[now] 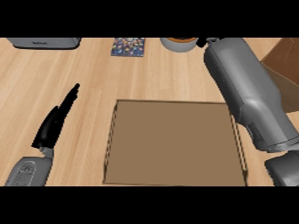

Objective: Pick the cupcake from the tray and place it in the cardboard box

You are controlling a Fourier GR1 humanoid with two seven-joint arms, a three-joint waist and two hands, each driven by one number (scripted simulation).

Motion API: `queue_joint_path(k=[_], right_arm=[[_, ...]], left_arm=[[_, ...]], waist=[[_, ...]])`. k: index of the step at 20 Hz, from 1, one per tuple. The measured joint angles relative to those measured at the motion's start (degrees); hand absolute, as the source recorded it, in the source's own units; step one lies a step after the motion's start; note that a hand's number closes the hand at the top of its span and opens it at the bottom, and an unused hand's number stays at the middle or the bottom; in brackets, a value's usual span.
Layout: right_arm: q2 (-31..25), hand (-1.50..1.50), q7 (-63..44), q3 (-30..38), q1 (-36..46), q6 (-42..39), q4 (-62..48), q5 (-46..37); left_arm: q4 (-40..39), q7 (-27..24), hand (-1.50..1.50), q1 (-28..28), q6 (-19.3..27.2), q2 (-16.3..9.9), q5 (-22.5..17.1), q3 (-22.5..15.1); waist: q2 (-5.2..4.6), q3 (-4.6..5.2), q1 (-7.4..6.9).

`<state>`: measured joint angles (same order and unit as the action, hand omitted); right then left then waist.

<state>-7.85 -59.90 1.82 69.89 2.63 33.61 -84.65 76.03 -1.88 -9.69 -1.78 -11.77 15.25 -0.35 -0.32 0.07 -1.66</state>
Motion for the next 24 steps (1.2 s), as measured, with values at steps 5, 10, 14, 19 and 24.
queue_joint_path(k=[5,10,14,19,24], right_arm=[[-2.98,1.5,-1.51,1.67,1.56,-0.94,1.96,-1.42],[-5.93,1.5,-1.87,3.51,-0.78,-1.67,5.33,-2.09],[-9.37,1.5,-0.81,5.6,-3.92,-3.12,8.31,-1.3],[-12.59,1.5,0.78,8.03,-9.97,-4.79,11.73,0.35],[-14.48,-1.5,2.21,15.29,-14.48,-5.44,10.79,7.28]], left_arm=[[-0.2,-1.03,0.0,1.49,-0.5,-0.94,-0.41,1.02],[-0.51,-1.62,0.0,2.06,-0.35,-0.74,-0.4,1.37],[-1.61,-2.4,0.0,1.83,0.05,-0.66,-0.31,1.97],[-1.99,-2.6,0.0,1.38,-0.41,-1.05,-0.44,2.54],[-0.67,-2.54,0.0,2.57,-0.31,-1.0,-0.06,2.24]], waist=[[0.31,-0.02,0.94],[0.46,-0.04,1.62],[0.51,-0.04,2.03],[0.52,-0.05,2.19],[0.46,-0.11,1.92]])
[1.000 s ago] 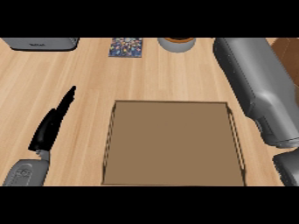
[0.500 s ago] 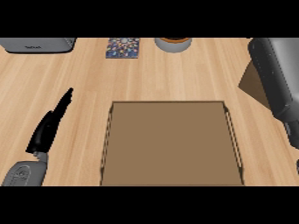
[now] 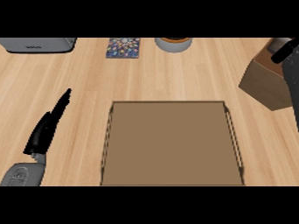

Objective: Pick the cupcake from the tray and place it in the cardboard box

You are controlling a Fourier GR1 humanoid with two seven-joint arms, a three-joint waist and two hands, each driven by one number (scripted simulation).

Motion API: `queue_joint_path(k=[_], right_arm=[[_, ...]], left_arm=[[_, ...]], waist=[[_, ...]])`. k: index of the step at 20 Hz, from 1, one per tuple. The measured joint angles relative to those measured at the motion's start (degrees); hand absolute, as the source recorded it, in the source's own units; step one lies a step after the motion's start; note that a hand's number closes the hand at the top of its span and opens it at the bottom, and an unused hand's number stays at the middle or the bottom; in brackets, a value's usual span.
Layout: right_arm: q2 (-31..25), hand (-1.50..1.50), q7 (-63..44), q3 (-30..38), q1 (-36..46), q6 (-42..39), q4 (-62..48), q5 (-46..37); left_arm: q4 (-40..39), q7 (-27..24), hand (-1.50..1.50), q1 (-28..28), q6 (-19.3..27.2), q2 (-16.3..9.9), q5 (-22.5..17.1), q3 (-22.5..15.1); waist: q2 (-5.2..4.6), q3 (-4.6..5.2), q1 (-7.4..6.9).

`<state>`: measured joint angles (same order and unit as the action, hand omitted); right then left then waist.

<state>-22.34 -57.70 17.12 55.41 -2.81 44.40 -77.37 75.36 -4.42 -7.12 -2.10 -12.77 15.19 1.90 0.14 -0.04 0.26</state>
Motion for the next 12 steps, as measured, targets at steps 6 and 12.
queue_joint_path(k=[6,12], right_arm=[[-0.15,-1.5,8.42,5.36,-4.09,3.6,-1.91,8.03],[1.18,-1.5,18.74,8.52,-6.67,19.63,1.67,12.77]], left_arm=[[1.14,1.63,0.0,-0.92,-1.07,-0.03,-0.45,0.03],[1.47,1.99,0.0,-1.43,-0.47,0.78,0.43,-0.76]], waist=[[-0.28,-0.03,-0.58],[-0.47,-0.09,-0.81]])
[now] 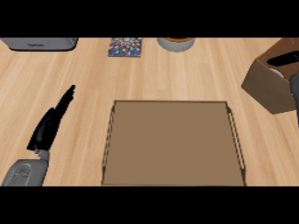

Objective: Pick the cupcake from the tray and place it in the cardboard box

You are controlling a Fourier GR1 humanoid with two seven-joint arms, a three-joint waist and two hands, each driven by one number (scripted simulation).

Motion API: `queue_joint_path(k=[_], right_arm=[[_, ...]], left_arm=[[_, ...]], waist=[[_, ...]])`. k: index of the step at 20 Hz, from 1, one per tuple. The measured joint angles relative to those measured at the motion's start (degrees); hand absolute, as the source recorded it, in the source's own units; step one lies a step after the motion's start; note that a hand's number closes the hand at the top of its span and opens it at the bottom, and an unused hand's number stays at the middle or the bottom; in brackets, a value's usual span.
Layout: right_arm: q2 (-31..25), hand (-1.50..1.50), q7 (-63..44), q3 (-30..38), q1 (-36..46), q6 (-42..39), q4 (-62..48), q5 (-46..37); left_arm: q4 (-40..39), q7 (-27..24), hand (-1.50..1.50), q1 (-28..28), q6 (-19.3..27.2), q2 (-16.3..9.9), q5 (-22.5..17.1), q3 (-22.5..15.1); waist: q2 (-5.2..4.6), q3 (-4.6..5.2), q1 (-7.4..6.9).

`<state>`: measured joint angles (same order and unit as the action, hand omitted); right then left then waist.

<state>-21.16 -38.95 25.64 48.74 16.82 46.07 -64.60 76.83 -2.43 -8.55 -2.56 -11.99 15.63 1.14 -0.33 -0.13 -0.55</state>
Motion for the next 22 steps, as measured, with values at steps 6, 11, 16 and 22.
queue_joint_path(k=[6,11,16,22], right_arm=[[1.94,-1.5,8.79,5.17,-1.53,11.83,2.34,8.62],[2.81,-1.5,15.57,9.73,-5.35,18.35,6.47,17.0],[2.08,-1.5,25.56,13.49,-10.88,22.39,10.56,25.91],[2.57,-1.5,35.71,16.51,-19.73,23.68,16.5,36.13]], left_arm=[[-0.23,-0.44,0.0,0.35,0.23,0.27,0.05,0.22],[-0.17,-0.5,0.0,0.9,-0.28,-0.03,-0.29,0.69],[0.59,-0.27,0.0,1.35,-1.18,-0.55,-0.88,1.28],[0.58,0.66,0.0,0.74,-0.9,-0.14,-0.15,1.25]], waist=[[0.07,0.03,-0.03],[0.26,0.05,0.44],[0.31,0.05,0.57],[0.36,0.08,0.79]])
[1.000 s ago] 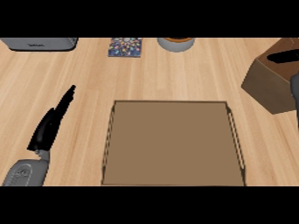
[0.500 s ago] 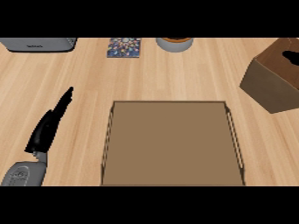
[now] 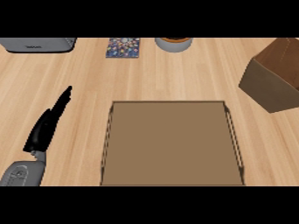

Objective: Pick the cupcake from the tray and place it in the cardboard box

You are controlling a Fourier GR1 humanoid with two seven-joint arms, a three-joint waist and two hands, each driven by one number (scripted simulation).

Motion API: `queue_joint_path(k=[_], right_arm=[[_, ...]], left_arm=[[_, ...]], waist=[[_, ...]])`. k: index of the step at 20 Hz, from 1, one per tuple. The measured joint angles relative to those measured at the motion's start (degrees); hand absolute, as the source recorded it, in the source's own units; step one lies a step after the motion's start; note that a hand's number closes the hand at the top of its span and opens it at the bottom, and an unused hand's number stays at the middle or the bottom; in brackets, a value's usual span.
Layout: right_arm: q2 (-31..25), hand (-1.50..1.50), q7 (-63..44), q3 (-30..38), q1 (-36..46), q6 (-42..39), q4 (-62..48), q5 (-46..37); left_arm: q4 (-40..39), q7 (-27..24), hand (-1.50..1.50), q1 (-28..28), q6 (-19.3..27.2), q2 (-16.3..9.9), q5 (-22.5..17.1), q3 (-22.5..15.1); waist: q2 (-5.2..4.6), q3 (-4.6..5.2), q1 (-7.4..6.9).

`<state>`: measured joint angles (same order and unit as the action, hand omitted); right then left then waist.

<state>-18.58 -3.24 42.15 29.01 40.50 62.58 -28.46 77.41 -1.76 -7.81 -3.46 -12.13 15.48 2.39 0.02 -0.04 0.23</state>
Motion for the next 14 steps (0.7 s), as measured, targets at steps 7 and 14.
queue_joint_path(k=[7,14], right_arm=[[1.74,-1.5,7.59,2.74,-11.08,-0.47,8.39,9.73],[0.2,-1.5,12.24,3.65,-19.07,-3.21,9.67,16.76]], left_arm=[[-0.43,-1.13,0.0,0.68,0.15,0.54,0.43,0.17],[-0.08,-0.69,0.0,0.13,-0.16,0.8,0.88,0.69]], waist=[[0.05,0.02,0.07],[0.01,0.02,-0.04]])
